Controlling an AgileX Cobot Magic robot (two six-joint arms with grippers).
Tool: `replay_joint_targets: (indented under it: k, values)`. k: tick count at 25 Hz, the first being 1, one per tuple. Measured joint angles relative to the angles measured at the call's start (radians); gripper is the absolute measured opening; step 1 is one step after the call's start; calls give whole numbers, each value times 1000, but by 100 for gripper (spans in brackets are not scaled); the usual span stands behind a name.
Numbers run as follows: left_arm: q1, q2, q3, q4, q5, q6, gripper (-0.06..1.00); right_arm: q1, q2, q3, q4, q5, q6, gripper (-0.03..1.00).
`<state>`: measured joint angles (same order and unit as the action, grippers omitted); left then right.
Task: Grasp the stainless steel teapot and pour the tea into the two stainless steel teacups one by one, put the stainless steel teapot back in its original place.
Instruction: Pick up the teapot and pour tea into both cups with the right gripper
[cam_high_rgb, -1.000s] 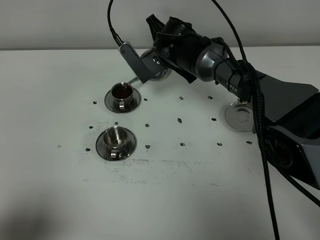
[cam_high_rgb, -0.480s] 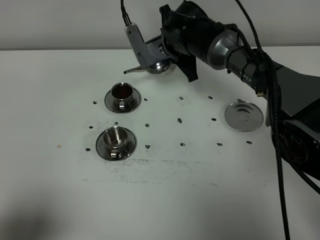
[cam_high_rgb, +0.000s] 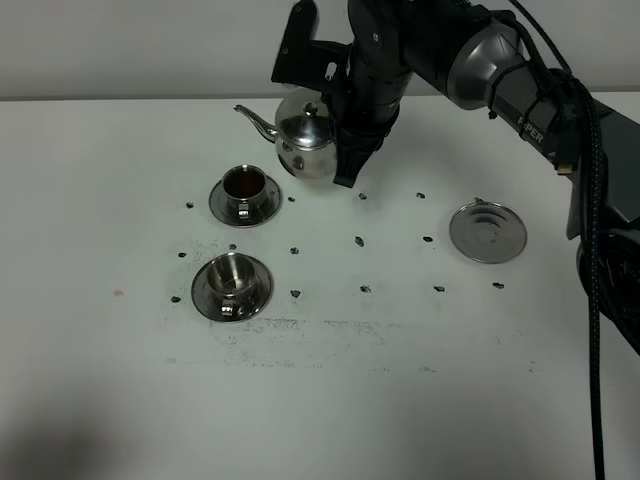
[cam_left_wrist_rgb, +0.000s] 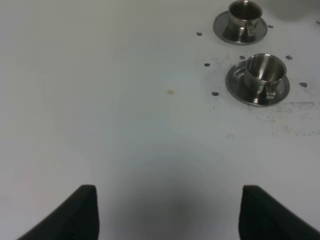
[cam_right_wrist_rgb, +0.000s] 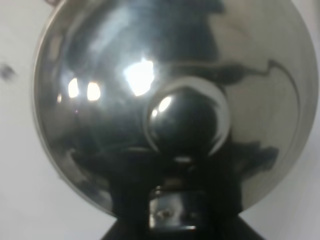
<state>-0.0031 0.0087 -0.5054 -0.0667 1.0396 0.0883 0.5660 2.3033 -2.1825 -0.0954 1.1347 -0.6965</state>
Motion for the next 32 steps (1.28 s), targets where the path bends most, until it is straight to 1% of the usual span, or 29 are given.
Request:
replay_joint_targets:
  k: [2, 4, 7, 10, 13, 16, 23, 32]
  values:
    - [0, 0, 0, 0, 0, 0, 58, 0, 0, 0, 14, 11, 103, 20]
    - [0, 0, 0, 0, 0, 0, 58, -2, 0, 0, 19, 27, 178, 20]
    - [0, 0, 0, 0, 0, 0, 58, -6, -1, 22, 44, 33, 225, 20]
    - [0, 0, 0, 0, 0, 0, 58, -6, -37, 135, 75, -14, 238, 20]
    - [0, 0, 0, 0, 0, 0, 58, -6, -85, 270, 107, -104, 255, 20]
    - [0, 0, 0, 0, 0, 0, 58, -6, -103, 341, 119, -158, 266, 20]
    - [0, 0, 0, 0, 0, 0, 58, -7, -91, 358, 120, -219, 321, 20]
    - [0, 0, 0, 0, 0, 0, 58, -7, -44, 359, 117, -227, 332, 20]
